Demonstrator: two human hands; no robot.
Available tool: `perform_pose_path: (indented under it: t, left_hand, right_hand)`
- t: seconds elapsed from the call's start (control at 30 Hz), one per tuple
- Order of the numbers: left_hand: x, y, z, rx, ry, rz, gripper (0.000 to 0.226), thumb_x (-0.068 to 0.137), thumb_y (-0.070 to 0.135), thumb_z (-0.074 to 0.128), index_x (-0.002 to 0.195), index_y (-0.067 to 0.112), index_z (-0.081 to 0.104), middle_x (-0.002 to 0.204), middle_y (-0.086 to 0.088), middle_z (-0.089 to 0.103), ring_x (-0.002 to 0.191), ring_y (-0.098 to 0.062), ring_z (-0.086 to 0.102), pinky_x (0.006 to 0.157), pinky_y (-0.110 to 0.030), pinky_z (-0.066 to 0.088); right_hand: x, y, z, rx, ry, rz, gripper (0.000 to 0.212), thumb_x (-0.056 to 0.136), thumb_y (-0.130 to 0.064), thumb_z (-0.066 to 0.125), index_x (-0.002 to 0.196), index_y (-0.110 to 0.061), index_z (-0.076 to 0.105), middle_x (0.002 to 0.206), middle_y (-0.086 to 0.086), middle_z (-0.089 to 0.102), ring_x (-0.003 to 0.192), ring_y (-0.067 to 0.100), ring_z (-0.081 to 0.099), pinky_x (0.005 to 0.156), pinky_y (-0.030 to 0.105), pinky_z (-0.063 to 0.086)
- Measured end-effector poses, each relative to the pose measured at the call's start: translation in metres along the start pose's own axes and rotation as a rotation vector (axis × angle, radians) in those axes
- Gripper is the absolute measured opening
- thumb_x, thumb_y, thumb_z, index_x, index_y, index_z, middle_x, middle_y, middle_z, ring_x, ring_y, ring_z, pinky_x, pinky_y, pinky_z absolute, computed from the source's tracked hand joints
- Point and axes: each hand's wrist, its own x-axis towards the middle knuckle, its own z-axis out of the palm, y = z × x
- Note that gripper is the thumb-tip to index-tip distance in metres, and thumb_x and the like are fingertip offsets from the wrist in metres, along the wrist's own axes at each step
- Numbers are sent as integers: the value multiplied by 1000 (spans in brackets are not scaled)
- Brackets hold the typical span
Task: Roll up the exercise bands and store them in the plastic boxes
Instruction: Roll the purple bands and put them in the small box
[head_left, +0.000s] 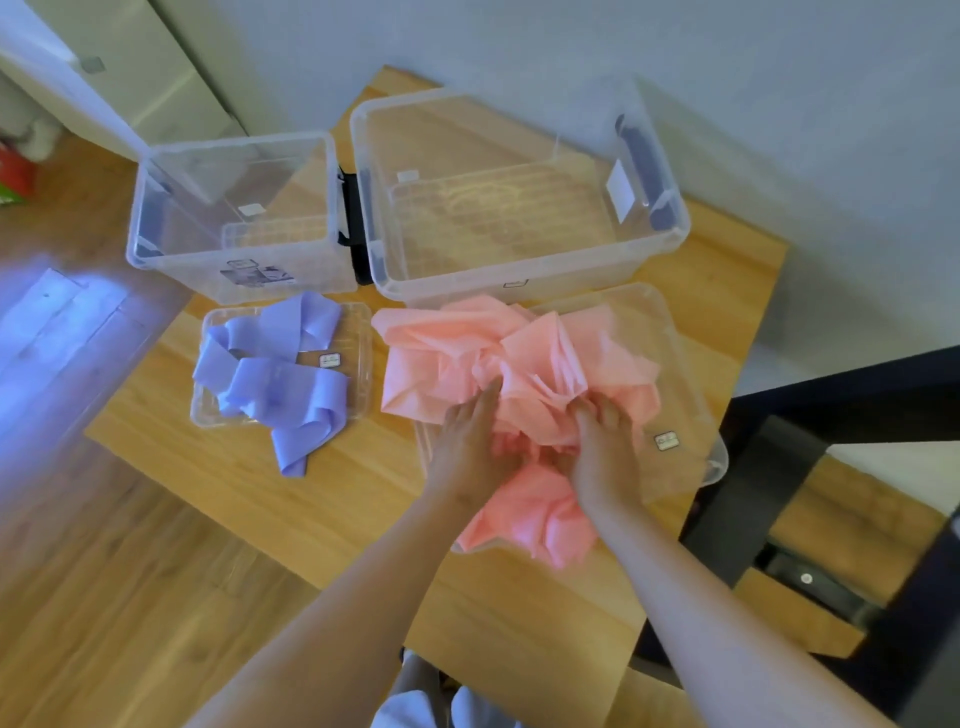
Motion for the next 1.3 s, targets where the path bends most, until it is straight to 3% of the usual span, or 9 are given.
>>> perform_pose_path:
  t: [0.1,0.2,0.27,0.37,0.5,0.7,0.87,1.07,1.3]
  left_hand:
    - [14,16,-6,-141,53,38,76,82,11,71,148,25,37,125,-6,60,114,-21,56,90,-30,46]
    - [20,46,-18,-356,171,106,39,92,7,61,120,33,55,95,-1,65,81,2,54,70,-13,43]
    - [22,59,-20,-430,234,132,45,91,4,62,123,34,53,86,-1,65,74,4,54,69,-13,42]
    - [23,49,-15,-372,158,132,71,83,10,72,139,39,39,104,5,66,91,5,59,78,-15,48]
    - [19,19,-7,-179,-48,28,97,78,18,81,154,21,21,144,-12,43,128,-29,46,105,-38,40]
    - [1,-1,-17,-242,-4,16,90,78,20,80,151,28,27,153,-4,31,139,-22,33,112,-40,34]
    - [-12,-21,-39,-255,139,24,79,77,17,81,145,16,40,148,-4,40,133,-13,38,95,-1,26]
    - [-27,-69,-86,-236,379,-63,56,84,14,75,134,14,50,128,-3,55,117,-14,47,104,-24,36]
    - [-26,-139,-136,-18,447,-275,74,85,26,74,146,10,37,156,-15,24,140,-31,25,112,-36,24]
  right_hand:
    - [8,-6,-22,90,114,-69,42,79,-2,62,120,-12,61,127,8,53,122,27,45,87,21,32]
    - [14,-21,-51,192,304,-127,40,80,3,57,119,-8,62,124,11,56,120,29,47,90,18,28]
    - [15,-29,-66,223,408,-152,45,82,0,58,126,-10,58,128,9,53,124,25,43,95,17,25]
    - [18,-26,-66,143,336,-149,54,82,-4,62,134,-12,50,139,11,41,132,25,32,103,18,21]
    - [19,-1,-44,-66,-2,-19,72,77,-38,75,138,-17,43,152,11,20,142,29,12,115,41,16]
    - [4,-17,-37,-93,157,-1,84,74,-65,63,143,-24,36,160,5,-1,146,25,-7,115,58,-2]
    - [-7,-66,-18,-28,273,-217,86,73,-58,69,143,-19,37,158,11,11,147,26,2,116,46,-7]
    - [-6,-121,34,-30,83,-438,77,70,-54,61,132,-10,51,154,15,28,144,32,19,117,51,12]
    - [8,-179,93,-114,-158,-524,89,73,-41,76,146,-12,34,155,16,21,145,33,15,117,44,13]
